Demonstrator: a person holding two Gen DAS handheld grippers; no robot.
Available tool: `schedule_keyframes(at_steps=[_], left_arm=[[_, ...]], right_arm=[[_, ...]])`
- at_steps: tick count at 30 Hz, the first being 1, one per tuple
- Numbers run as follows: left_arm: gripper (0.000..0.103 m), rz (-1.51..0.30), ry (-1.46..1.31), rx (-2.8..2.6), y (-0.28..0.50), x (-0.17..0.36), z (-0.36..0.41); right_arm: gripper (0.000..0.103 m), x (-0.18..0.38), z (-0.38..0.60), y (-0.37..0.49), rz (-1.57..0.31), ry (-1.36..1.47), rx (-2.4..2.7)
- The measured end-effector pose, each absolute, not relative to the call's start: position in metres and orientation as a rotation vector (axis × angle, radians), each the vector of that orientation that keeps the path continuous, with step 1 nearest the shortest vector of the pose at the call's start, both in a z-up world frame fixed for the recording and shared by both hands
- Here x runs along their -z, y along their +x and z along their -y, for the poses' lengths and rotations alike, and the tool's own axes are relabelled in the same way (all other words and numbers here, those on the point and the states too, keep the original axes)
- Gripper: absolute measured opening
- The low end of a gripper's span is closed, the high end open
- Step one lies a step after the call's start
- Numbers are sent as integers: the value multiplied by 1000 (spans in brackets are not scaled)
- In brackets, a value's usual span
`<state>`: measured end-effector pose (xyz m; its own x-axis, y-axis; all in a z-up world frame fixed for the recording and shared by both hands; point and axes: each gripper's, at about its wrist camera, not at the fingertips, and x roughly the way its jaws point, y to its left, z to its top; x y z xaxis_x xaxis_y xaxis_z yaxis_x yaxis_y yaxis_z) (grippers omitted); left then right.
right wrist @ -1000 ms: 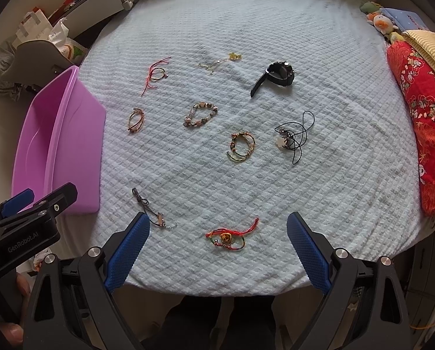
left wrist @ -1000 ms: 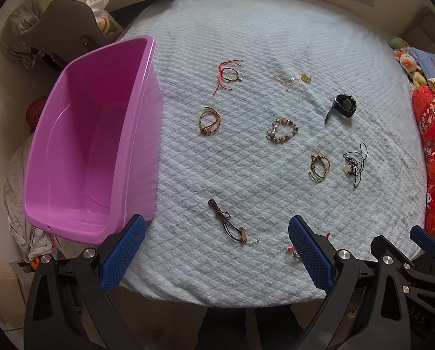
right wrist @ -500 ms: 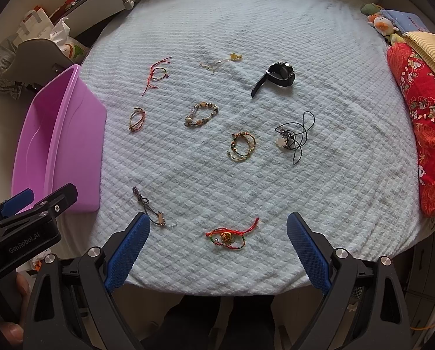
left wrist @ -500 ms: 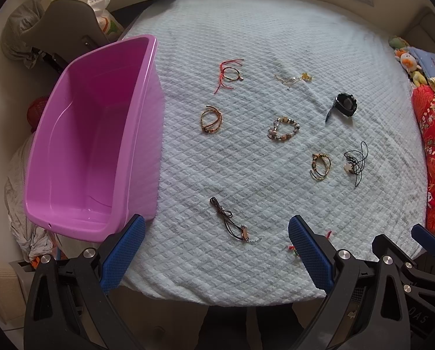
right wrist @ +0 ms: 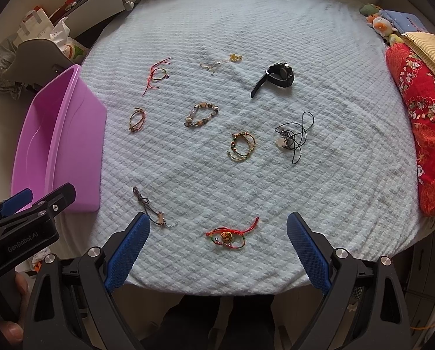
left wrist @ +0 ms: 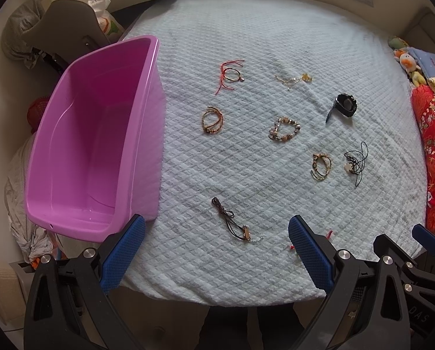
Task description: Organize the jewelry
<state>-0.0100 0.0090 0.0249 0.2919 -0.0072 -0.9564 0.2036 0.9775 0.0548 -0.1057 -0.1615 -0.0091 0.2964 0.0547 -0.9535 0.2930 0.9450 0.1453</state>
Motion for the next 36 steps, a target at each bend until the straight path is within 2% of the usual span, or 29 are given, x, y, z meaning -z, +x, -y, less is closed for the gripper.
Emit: schedule_keyframes(at_steps=[8, 22, 36], left_arm=[[96, -1244, 193, 172, -23, 1, -27], [96, -1190, 159, 122, -90, 94, -34], [96, -1072, 165, 168, -79, 181, -17]], right_arm=[[91, 21, 165, -134, -1226, 310, 175], [90, 138, 169, -199, -1226, 288, 76], [90, 218, 152, -183, -1097, 246, 125]])
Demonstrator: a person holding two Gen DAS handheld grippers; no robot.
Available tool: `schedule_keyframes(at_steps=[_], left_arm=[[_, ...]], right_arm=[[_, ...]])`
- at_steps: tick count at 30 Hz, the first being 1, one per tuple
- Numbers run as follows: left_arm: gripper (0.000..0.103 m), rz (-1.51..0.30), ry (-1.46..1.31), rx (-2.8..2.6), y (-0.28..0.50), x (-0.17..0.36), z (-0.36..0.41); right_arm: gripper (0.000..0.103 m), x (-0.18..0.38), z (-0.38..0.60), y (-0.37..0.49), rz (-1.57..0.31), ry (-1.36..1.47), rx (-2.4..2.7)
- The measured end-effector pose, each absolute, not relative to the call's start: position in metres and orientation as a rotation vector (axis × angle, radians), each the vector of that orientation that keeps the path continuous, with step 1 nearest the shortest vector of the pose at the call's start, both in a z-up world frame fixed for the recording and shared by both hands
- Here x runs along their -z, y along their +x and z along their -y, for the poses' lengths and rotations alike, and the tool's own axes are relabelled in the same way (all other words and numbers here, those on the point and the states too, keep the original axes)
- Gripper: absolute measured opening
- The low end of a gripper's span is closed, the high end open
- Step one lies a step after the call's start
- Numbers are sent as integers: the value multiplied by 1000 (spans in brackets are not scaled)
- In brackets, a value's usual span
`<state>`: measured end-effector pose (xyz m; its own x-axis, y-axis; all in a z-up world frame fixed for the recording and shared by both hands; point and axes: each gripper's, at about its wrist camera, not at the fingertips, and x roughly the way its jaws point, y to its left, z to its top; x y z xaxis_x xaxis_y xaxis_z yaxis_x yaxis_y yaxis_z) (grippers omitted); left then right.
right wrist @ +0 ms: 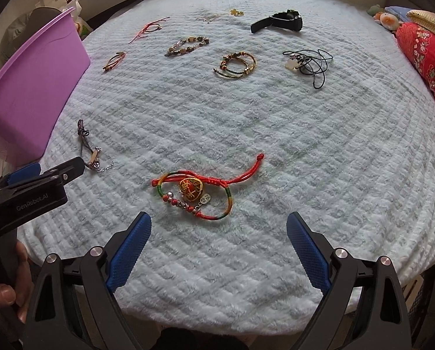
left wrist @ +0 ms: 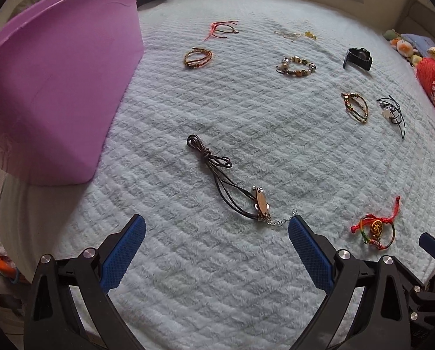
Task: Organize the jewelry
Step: 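Grasp the brown cord bracelet with the left tool while the right tool grasps the red braided bracelet, then carry both bracelets into the pink tub and open the left tool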
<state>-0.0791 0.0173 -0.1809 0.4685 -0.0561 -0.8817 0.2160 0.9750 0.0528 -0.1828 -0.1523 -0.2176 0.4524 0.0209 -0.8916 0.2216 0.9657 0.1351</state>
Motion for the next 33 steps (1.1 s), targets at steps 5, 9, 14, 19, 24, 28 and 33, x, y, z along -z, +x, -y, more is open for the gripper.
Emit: schedule_keyframes(at_steps=[5, 9, 14, 19, 24, 28, 33], left_arm=[[96, -1057, 152, 175, -72, 199, -16], [96, -1045, 180, 185, -70, 211, -10], [97, -1025, 170, 181, -65, 218, -10], [93, -998, 157, 176, -61, 217, -8], [67, -971, 175, 191, -71, 213, 4], [32, -979, 176, 228, -78, 210, 12], [9, -1004, 141, 218, -78, 205, 9]], right_arm=[[90, 232, 144, -176, -1054, 204, 156], [90, 241, 141, -169, -1036, 167, 172], [90, 246, 140, -163, -1011, 144, 164], [78, 247, 140, -159, -1002, 154, 151], [64, 246, 134, -159, -991, 131, 124], [43, 242, 136, -159, -991, 150, 118], [19, 236, 139, -156, -1005, 167, 103]])
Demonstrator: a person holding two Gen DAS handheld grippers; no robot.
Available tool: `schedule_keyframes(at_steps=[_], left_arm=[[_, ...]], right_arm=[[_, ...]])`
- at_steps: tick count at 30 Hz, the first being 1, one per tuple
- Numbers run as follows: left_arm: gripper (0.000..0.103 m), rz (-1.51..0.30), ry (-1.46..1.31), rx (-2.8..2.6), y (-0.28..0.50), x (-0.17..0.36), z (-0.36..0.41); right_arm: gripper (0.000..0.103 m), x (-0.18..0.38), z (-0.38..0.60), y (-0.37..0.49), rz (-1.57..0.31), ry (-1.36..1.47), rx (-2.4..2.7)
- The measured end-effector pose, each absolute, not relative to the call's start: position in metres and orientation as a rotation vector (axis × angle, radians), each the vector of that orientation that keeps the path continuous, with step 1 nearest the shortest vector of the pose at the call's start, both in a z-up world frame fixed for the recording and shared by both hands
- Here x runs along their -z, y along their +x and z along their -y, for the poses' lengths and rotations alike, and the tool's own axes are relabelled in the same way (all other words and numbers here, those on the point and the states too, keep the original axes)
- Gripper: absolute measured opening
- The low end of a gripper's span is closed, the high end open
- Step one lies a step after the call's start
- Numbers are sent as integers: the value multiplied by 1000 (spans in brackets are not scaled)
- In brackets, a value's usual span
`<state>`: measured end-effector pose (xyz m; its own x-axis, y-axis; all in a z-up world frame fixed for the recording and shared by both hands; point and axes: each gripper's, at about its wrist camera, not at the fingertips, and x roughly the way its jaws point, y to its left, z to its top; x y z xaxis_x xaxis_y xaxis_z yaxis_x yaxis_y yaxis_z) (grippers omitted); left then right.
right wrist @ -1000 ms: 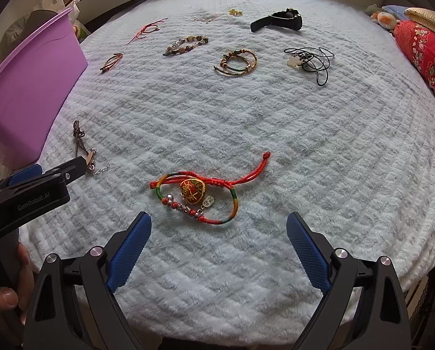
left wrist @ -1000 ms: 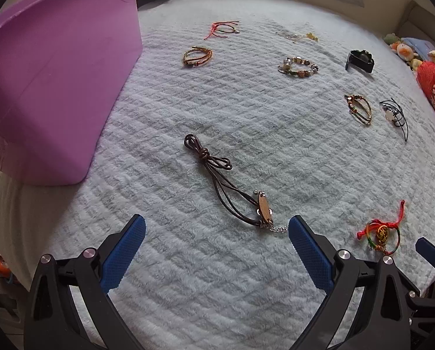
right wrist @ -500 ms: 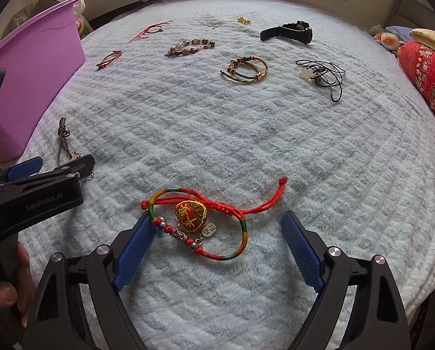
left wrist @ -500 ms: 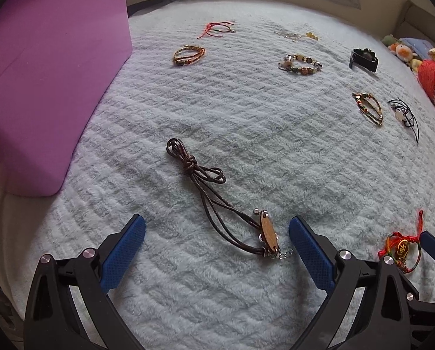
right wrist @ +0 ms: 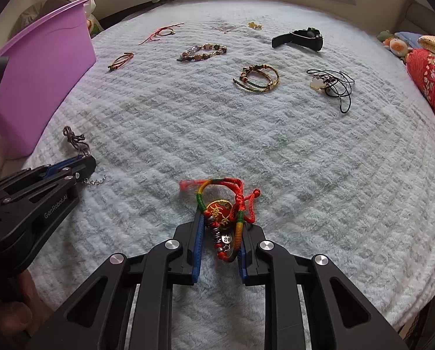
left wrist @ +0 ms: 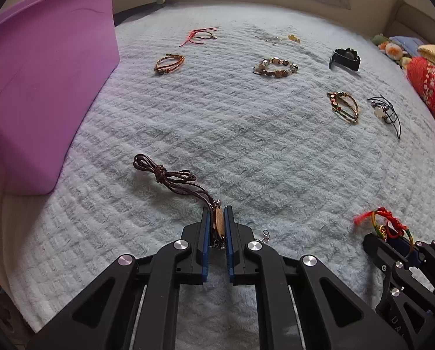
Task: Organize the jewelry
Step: 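Carry both bracelets into the pink tub and open the left tool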
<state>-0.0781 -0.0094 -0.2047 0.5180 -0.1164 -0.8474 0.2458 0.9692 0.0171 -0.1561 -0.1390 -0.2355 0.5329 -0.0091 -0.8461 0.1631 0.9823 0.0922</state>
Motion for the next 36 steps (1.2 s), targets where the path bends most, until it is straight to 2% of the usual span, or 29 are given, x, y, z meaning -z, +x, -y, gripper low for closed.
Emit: schedule_keyframes(at_steps=[10, 22, 30, 36], left_arm=[[9, -1031, 111, 259, -88, 155, 4], [9, -1040, 31, 198, -82, 14, -17], [9, -953, -41, 109, -55, -77, -78], [9, -921, -49, 80, -16, -106, -142]], right_arm=[[19, 188, 153, -166, -1002, 243, 80], [19, 50, 150, -152, -1004, 223, -72], [19, -40, 92, -100, -934, 183, -236], [19, -67, 16, -46, -916, 157, -332]])
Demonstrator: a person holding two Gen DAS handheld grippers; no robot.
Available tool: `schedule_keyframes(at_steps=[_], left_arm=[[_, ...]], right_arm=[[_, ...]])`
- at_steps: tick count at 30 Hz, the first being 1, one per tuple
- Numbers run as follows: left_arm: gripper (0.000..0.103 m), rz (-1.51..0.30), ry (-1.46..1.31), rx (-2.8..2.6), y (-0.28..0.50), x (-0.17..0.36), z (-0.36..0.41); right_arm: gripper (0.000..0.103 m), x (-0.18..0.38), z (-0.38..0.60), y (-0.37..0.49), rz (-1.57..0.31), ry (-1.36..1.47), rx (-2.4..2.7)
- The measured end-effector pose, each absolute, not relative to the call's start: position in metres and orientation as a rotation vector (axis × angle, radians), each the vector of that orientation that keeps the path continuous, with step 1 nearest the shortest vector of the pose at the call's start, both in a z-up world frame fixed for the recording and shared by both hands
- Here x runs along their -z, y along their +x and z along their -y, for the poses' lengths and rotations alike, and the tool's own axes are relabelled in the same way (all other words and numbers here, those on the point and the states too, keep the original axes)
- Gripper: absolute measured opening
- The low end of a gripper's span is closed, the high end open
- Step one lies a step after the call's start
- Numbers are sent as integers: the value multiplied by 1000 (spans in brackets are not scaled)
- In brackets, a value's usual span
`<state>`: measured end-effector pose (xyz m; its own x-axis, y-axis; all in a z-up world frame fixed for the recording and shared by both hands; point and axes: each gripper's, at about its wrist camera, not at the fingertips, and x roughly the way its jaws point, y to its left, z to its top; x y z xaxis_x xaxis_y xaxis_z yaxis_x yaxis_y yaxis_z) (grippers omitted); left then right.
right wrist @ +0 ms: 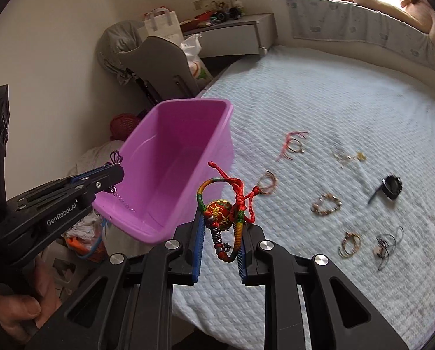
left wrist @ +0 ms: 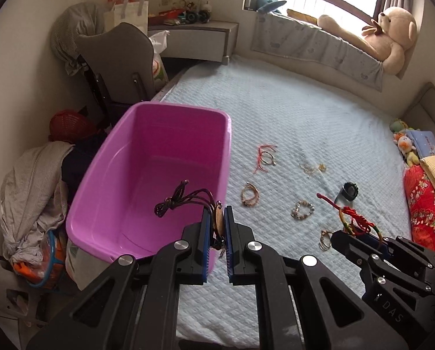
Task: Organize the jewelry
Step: 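Carry both bracelets into the pink tub and open the left tool, then open the right tool to drop the red braided bracelet in the tub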
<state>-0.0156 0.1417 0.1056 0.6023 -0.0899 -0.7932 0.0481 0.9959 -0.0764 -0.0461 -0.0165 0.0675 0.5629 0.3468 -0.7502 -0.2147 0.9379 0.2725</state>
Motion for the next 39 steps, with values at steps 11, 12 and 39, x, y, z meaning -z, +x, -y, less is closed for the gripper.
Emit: schedule_keyframes(at_steps=[11, 12, 39], left_arm=[[9, -1076, -29, 58, 51, -51, -239], [9, -1099, -36, 55, 55, -45, -246], [68, -1196, -33, 6, 80, -14, -285]], right_arm=[[19, -37, -112, 49, -1086, 160, -422], [19, -31, -121, 55, -1108, 147, -422], [43, -3, -138, 83, -1244, 99, -302]])
